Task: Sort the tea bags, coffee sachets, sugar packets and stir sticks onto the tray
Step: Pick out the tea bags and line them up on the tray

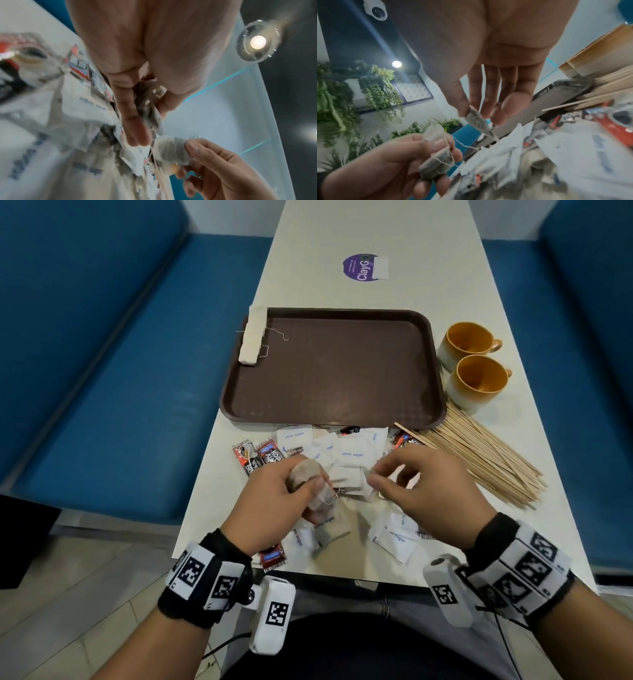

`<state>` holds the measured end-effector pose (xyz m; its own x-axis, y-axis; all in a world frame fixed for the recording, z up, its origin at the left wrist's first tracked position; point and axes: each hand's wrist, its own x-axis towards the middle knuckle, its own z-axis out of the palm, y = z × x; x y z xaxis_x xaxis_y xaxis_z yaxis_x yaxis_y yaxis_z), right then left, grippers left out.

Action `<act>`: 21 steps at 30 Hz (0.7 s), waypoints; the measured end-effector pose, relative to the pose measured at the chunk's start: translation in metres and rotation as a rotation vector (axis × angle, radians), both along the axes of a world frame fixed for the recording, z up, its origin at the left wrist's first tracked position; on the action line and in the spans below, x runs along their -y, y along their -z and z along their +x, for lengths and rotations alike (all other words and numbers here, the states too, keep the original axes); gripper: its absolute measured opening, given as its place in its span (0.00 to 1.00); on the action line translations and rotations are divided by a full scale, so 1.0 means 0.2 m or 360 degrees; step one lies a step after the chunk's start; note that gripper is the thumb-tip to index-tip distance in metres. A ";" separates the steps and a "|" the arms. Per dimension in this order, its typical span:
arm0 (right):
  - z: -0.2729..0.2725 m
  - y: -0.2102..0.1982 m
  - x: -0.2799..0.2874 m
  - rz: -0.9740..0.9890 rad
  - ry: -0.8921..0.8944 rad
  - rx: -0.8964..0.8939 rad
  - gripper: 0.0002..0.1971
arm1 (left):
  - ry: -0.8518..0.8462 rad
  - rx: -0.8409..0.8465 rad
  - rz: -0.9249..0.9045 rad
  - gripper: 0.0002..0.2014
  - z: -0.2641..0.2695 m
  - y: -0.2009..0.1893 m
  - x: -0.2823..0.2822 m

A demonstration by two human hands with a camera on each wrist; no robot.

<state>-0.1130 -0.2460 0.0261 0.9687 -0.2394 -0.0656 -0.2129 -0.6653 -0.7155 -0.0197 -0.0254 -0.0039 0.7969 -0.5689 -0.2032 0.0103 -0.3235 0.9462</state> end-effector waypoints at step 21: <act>0.19 0.01 -0.17 -0.0236 -0.0611 0.0467 0.07 | -0.0253 -0.0945 -0.0782 0.23 0.11 -0.05 0.08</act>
